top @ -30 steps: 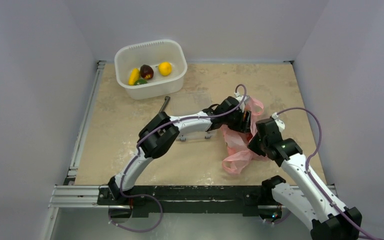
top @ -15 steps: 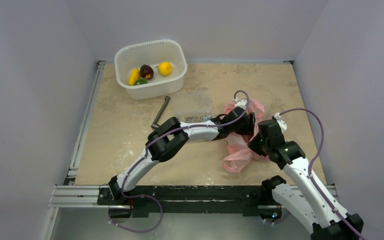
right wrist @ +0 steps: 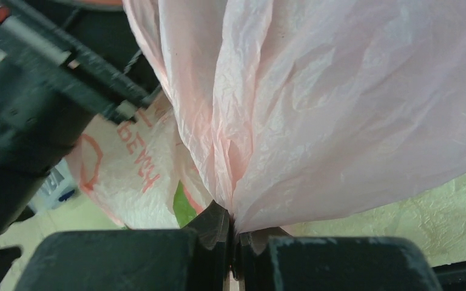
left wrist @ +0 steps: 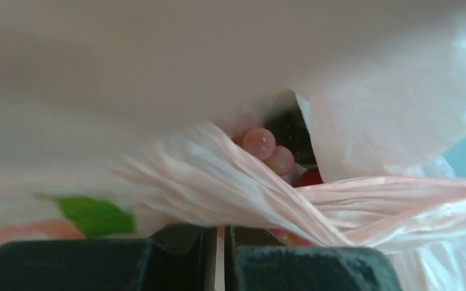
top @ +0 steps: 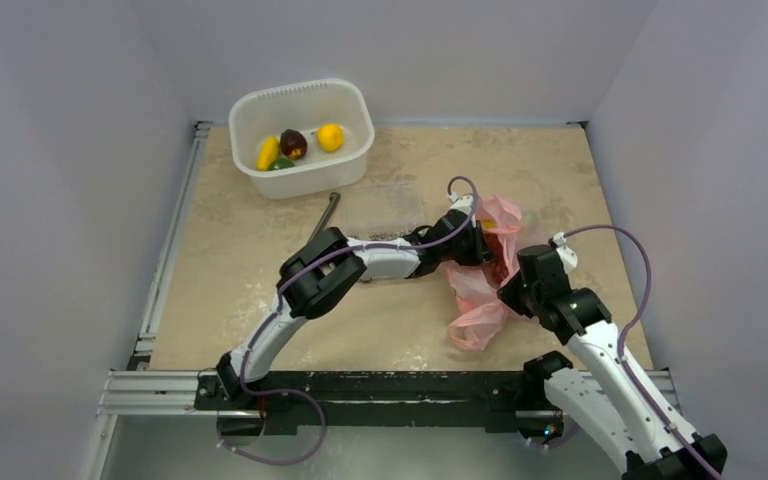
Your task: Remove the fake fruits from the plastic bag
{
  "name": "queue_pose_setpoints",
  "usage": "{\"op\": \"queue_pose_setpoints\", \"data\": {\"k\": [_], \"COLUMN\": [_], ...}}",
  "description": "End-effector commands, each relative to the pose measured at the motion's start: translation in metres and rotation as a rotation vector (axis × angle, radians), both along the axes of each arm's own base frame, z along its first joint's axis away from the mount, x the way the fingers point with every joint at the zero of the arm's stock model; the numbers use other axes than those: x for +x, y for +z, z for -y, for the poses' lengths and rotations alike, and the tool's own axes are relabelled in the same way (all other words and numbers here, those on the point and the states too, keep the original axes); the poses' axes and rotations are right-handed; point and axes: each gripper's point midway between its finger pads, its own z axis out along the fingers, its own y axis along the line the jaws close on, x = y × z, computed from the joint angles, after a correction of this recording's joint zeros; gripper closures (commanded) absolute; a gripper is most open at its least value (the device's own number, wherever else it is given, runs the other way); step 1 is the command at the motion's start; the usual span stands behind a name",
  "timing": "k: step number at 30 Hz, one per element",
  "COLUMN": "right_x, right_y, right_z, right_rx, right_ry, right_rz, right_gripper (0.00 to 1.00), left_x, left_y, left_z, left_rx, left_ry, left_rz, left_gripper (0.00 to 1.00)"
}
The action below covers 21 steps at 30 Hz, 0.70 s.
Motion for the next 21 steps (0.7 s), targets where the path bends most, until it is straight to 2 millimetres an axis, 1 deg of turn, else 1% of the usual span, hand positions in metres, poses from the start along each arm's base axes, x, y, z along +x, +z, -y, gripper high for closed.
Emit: {"op": "queue_pose_setpoints", "data": {"k": [1,3,6,9,13,14,15,17,21], "right_x": [0.005,0.006,0.008,0.014,0.017,0.018,0.018,0.019,0.019], "right_y": [-0.002,-0.003,-0.006,-0.003,0.005,0.006,0.007,0.009,0.009], "right_z": [0.012,0.016,0.017,0.014,0.018,0.019,0.021,0.023,0.026], "right_rx": [-0.033,-0.052,-0.064,-0.051,-0.073,-0.079,-0.085,-0.094,-0.116], "right_ry": [-0.099,-0.113,-0.125,-0.122,-0.123,-0.124,-0.129,-0.134,-0.134], "right_rz": [-0.003,-0.014,-0.019,0.003,0.028,0.034,0.037,0.044,0.042], "right_gripper": [1.00,1.00,1.00,1.00,1.00,1.00,1.00,1.00,1.00], "left_x": [-0.002,-0.010,-0.022,-0.033,-0.043,-0.046,-0.050,-0.057,-0.063], "left_y": [0.093,0.106,0.115,0.117,0.118,0.122,0.130,0.140,0.157], "left_z": [-0.015,-0.021,-0.032,-0.041,-0.048,-0.050,-0.051,-0.057,-0.077], "left_rx": [-0.120,-0.131,-0.133,-0.140,-0.153,-0.155,-0.160,-0.149,-0.093], "left_ry": [-0.053,-0.086,-0.125,-0.163,-0.199,-0.212,-0.232,-0.258,-0.262], "left_rz": [0.105,0.118,0.129,0.122,0.102,0.112,0.132,0.144,0.203], "left_gripper": [1.00,1.00,1.00,1.00,1.00,1.00,1.00,1.00,1.00]}}
